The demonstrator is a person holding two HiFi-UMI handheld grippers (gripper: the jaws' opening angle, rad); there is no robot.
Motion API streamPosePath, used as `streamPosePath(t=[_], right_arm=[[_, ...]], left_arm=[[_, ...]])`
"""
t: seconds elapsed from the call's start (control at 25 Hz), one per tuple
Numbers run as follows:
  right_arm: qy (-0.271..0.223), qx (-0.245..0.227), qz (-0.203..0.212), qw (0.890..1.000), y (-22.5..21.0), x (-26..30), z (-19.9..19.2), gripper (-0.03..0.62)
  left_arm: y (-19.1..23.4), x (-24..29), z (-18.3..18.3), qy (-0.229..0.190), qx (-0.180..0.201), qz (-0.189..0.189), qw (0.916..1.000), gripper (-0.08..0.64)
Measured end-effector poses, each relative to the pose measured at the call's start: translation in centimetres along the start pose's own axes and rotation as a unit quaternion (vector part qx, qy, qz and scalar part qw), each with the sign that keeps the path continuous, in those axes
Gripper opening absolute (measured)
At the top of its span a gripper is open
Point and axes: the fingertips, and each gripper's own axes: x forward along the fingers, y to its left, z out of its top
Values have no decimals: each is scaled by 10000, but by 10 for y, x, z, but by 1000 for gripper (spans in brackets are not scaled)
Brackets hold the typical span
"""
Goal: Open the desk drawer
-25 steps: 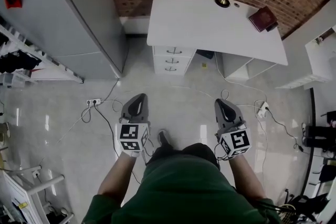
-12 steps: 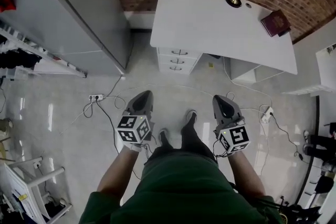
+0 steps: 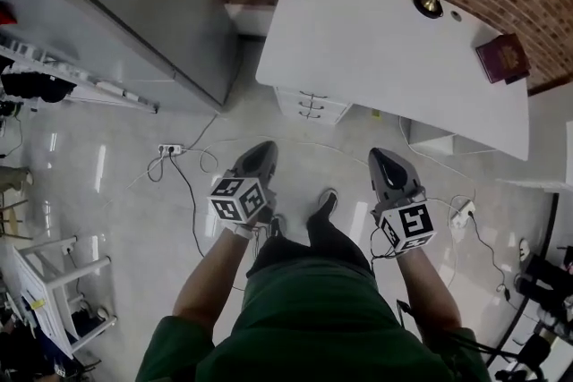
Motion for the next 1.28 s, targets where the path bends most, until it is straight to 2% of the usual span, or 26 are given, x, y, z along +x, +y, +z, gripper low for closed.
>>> streamPosePath(t=[0.08, 0.16, 0.32, 0.48, 0.68, 0.8, 0.92, 0.96, 1.04, 1.28], right_arm=[[67, -23, 120, 9999, -16, 13, -9, 2], [168, -113, 267, 9994, -26, 28, -17, 2], [323, -264, 397, 9983, -39, 56, -33, 2], [556, -42, 201, 9982, -52, 69, -60, 2], [605, 252, -87, 9978, -60, 85, -85, 2], [730, 442, -166, 9962, -55, 93, -116, 2], [948, 582, -169, 9936, -52, 100, -153, 2], [998, 600, -155, 9931, -51, 102, -163, 2], [1060, 633, -109, 9923, -47, 105, -182, 2], [1337, 820, -40, 9876, -39, 105, -236, 2]], left_arm=[[8, 24, -6, 26, -203, 54, 9998, 11], [22, 47, -19, 114, -583, 30, 9982, 11], [59, 99, -44, 311, -1243, -114, 9917, 11], [97, 143, -76, 481, -1598, 50, 9860, 11], [118, 203, -125, 656, -2190, -289, 9731, 12], [133, 226, -147, 737, -2376, -342, 9680, 12], [145, 248, -164, 807, -2401, -398, 9666, 14], [149, 257, -167, 802, -2420, -422, 9660, 21], [155, 274, -170, 783, -2488, -464, 9643, 101], [160, 320, -174, 621, -2619, -628, 9610, 115]])
